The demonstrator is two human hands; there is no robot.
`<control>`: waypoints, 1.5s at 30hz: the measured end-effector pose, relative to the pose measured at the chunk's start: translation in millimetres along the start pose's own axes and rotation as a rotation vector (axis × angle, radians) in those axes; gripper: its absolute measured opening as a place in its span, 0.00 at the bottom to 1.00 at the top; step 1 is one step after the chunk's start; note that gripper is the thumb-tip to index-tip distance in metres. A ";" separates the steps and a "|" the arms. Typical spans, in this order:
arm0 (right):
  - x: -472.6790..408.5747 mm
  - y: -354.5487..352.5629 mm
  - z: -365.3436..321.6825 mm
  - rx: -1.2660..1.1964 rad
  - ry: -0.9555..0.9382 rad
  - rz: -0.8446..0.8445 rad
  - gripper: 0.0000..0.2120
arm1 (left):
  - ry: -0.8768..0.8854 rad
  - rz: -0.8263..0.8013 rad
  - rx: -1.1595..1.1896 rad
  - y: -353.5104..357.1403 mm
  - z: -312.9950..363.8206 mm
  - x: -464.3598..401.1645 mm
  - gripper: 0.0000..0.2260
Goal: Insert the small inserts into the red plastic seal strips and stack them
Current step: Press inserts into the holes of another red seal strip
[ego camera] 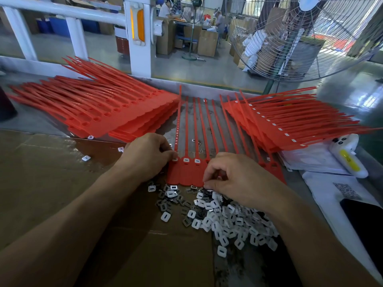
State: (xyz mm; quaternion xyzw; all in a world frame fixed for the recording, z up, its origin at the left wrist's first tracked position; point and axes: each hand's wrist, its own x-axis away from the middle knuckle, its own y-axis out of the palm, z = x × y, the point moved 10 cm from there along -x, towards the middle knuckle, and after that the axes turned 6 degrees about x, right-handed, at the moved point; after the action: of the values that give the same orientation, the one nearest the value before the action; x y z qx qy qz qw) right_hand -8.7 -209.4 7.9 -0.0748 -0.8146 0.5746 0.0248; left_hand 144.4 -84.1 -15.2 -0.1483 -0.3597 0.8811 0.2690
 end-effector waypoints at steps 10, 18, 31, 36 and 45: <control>2.3 -21.3 22.6 -0.330 0.111 0.260 0.06 | -0.005 0.000 0.001 -1.2 0.8 1.6 0.09; 4.1 -20.7 50.8 -0.410 0.256 0.313 0.07 | -0.007 -0.005 0.002 -0.5 1.5 1.2 0.08; -16.8 -4.8 36.2 -0.246 0.209 0.295 0.10 | -0.001 -0.005 0.002 -1.1 3.8 2.4 0.08; -20.3 -1.5 37.7 -0.243 0.258 0.263 0.10 | -0.007 -0.009 0.005 -0.5 2.9 2.6 0.08; -7.4 -16.6 30.0 -0.120 0.226 0.313 0.13 | -0.005 -0.006 0.003 0.1 2.1 2.2 0.08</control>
State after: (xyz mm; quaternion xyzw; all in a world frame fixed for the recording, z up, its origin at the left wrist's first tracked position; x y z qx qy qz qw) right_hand -6.7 -244.0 13.7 -0.2661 -0.8179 0.5097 0.0220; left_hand 141.6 -84.1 -14.0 -0.1445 -0.3597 0.8811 0.2708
